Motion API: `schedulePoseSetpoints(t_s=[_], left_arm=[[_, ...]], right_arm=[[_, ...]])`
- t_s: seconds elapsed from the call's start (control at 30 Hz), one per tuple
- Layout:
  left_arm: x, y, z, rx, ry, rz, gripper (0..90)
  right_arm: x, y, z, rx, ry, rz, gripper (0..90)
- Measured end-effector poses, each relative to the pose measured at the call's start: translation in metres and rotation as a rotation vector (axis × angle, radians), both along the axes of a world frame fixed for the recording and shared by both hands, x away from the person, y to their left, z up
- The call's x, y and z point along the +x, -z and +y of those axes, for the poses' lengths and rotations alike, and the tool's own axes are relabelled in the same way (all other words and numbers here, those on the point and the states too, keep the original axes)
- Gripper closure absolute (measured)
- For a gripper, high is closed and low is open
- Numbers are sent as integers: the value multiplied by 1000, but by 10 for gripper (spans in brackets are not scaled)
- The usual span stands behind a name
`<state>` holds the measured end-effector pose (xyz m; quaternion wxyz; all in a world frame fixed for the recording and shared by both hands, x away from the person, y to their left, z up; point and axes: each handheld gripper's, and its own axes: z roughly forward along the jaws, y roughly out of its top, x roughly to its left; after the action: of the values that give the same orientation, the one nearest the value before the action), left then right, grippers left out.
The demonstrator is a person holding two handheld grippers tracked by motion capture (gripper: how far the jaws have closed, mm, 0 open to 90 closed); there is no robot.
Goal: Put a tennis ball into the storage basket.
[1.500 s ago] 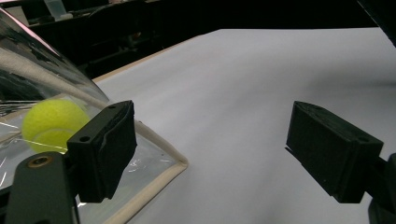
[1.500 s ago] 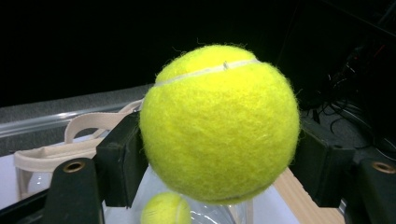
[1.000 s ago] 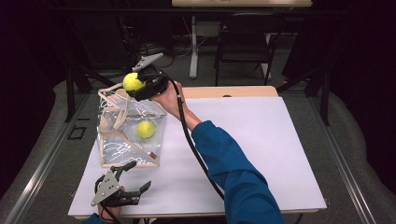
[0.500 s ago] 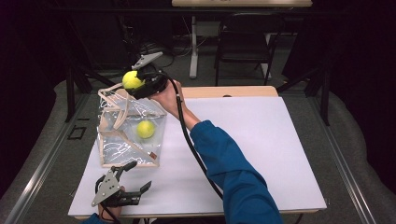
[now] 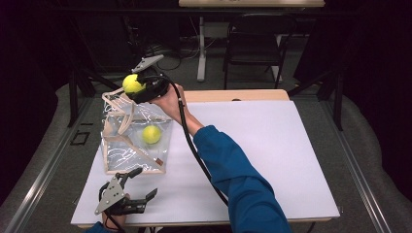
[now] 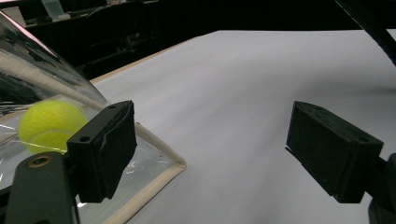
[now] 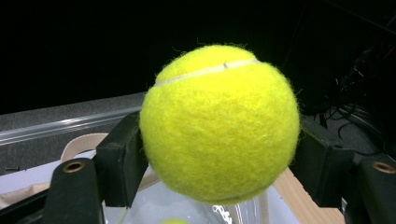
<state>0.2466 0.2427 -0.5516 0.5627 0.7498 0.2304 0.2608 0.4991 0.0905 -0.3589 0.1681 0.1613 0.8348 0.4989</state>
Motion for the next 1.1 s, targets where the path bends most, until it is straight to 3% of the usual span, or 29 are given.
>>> schedulePoseSetpoints(t_s=[1.1], left_arm=[[0, -1, 1, -1, 4, -6, 160]], right_arm=[[2, 8, 32, -33, -1, 19, 259]])
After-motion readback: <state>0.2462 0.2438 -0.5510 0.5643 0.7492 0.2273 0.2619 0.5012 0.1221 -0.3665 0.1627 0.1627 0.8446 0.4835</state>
